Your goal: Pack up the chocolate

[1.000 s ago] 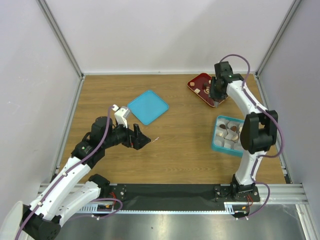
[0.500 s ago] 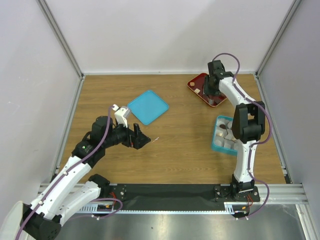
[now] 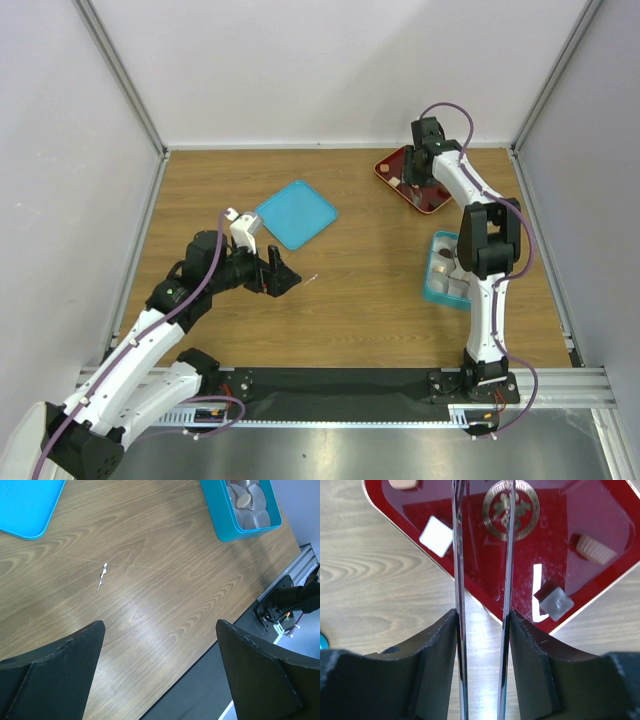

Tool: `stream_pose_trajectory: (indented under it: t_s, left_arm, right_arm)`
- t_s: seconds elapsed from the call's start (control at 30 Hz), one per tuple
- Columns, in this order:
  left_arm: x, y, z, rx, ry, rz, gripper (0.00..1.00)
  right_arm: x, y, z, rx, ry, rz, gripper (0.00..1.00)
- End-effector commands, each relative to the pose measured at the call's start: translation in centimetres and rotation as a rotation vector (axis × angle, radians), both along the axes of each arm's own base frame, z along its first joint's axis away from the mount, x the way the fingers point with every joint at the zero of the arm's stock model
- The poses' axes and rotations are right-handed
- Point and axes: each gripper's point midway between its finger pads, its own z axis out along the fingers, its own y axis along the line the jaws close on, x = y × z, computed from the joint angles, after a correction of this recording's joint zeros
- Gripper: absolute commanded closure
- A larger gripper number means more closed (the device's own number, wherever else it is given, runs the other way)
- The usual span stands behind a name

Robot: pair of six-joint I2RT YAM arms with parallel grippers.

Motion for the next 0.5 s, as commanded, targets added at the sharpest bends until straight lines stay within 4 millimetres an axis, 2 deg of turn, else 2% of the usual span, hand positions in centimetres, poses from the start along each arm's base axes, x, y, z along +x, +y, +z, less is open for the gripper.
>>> stream_pose_trajectory:
  t_s: [0.0,0.17,0.47]
  left_arm:
    - [0.64,-0.03,0.95,-0.010,-0.042,0.000,0.00]
    - [0.76,0.05,0.84,-0.008,-0.038,0.004,0.00]
    - [0.83,0.10,0.87,-0.009,-0.038,0.008,0.00]
  right_arm:
    - [1.79,0.44,1.71,0.001,-0.061,0.016,0.52]
    - [2.09,0.71,1.33,0.005,-0.057,0.032,0.55]
    - [2.15,0.32,1.86,-0.021,-0.057,0.047,0.68]
